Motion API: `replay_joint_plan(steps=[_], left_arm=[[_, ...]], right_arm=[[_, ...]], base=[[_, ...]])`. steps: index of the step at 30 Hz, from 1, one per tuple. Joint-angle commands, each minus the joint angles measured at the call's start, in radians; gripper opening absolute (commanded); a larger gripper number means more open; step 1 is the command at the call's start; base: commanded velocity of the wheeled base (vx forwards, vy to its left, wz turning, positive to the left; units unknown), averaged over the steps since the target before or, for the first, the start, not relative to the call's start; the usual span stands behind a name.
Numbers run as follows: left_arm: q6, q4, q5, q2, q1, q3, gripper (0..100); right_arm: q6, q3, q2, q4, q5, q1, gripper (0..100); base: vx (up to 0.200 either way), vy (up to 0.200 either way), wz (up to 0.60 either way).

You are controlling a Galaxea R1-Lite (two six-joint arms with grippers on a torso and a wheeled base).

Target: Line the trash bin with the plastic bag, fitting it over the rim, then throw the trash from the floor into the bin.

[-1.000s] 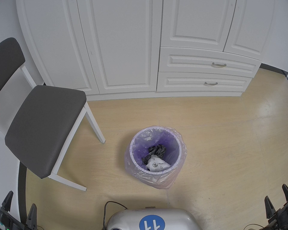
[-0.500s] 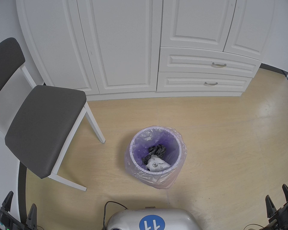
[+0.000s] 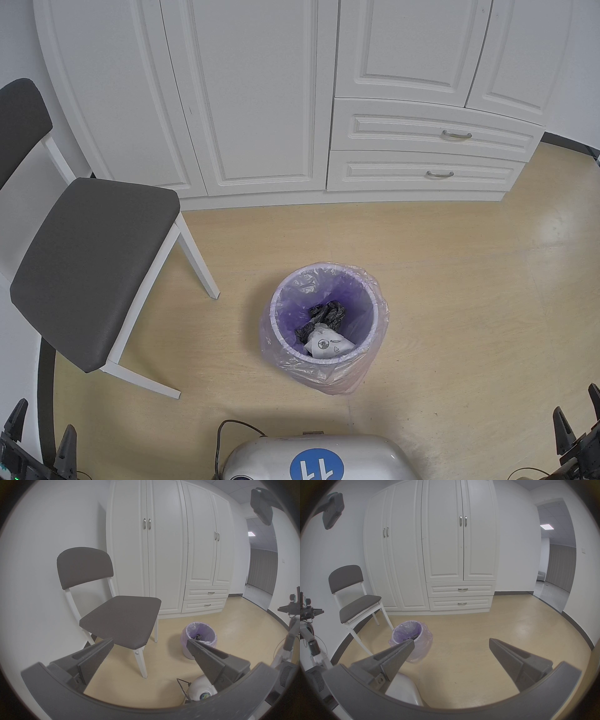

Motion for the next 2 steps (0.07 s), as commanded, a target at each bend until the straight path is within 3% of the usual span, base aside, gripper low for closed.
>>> replay_joint_plan(steps=[1,2], left_arm=[[0.000,0.000,0.001,-0.016,0.001,0.016,100],[0.000,0.000,0.000,-0.016,0.001,0.016,100]], right_arm=[[0.000,0.018,-0.015,0.000,0.000,0.000,100],[0.001,0.018,-0.015,0.000,-0.001,0.000,100]], base=[[0.000,0.000,0.00],[0.000,0.000,0.00]])
